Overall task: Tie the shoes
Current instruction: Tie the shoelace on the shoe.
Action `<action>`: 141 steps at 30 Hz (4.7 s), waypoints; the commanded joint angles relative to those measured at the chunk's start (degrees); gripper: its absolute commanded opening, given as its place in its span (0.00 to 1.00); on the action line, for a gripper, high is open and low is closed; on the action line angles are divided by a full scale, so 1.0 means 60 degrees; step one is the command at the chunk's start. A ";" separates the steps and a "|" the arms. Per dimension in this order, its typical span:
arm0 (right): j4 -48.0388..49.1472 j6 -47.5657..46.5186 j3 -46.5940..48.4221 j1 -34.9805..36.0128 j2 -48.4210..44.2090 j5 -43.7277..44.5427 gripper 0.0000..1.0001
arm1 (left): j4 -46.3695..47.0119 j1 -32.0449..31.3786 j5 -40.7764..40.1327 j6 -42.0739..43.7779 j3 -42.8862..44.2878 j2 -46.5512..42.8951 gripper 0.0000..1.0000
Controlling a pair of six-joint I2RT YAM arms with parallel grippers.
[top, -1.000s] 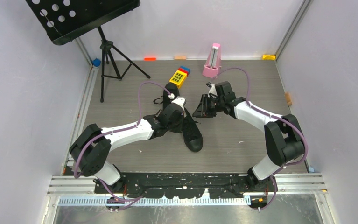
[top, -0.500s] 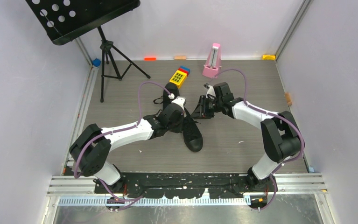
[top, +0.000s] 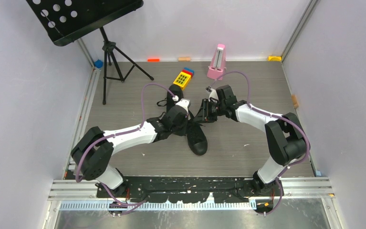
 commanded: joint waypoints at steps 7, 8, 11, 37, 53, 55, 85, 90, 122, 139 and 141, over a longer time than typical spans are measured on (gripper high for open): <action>0.0290 0.0091 0.0100 0.0134 0.0103 -0.0373 0.29 | 0.0239 0.0020 -0.0164 0.0130 0.0286 -0.0280 0.00; 0.0298 0.0105 0.0102 0.0130 0.0110 -0.0431 0.29 | 0.0239 0.0020 -0.0170 0.0140 0.0283 -0.0267 0.00; 0.0321 0.0139 0.0104 0.0161 0.0117 -0.0500 0.28 | 0.0240 0.0020 -0.0185 0.0146 0.0291 -0.0254 0.00; -0.1005 -0.0676 0.0922 0.0126 -0.0365 0.1427 0.00 | 0.0241 0.0020 -0.0311 0.0177 0.0339 -0.0265 0.00; -0.1391 -0.1180 0.0400 0.0134 -0.0456 0.2908 0.00 | 0.0084 0.0061 -0.0846 -0.0276 0.0494 0.0299 0.00; -0.1258 -0.1180 0.0147 0.0134 -0.0499 0.3194 0.00 | 0.0163 0.0064 -0.0856 -0.0344 0.0418 0.0369 0.00; 0.2034 0.0353 -0.3424 0.1356 -0.1675 0.4304 0.00 | 0.2100 0.0122 -0.0459 0.0499 0.0065 0.1440 0.00; 0.2064 0.0717 -0.3849 0.1502 -0.2362 0.4271 0.00 | 0.2317 0.0123 -0.0169 0.0700 -0.0069 0.1106 0.00; -0.0067 -0.0914 -0.1858 0.0207 -0.3418 0.3988 0.38 | 0.0975 0.0167 0.0030 0.1544 0.0303 -0.0158 0.00; 0.0248 -0.1005 -0.1762 0.1037 -0.3075 0.1795 0.30 | 0.0080 0.0211 0.0482 0.1389 0.0793 -0.0223 0.00; 0.0269 -0.1188 -0.1653 0.1020 -0.2852 0.1866 0.30 | 0.0044 0.0211 0.0501 0.1384 0.0837 -0.0201 0.00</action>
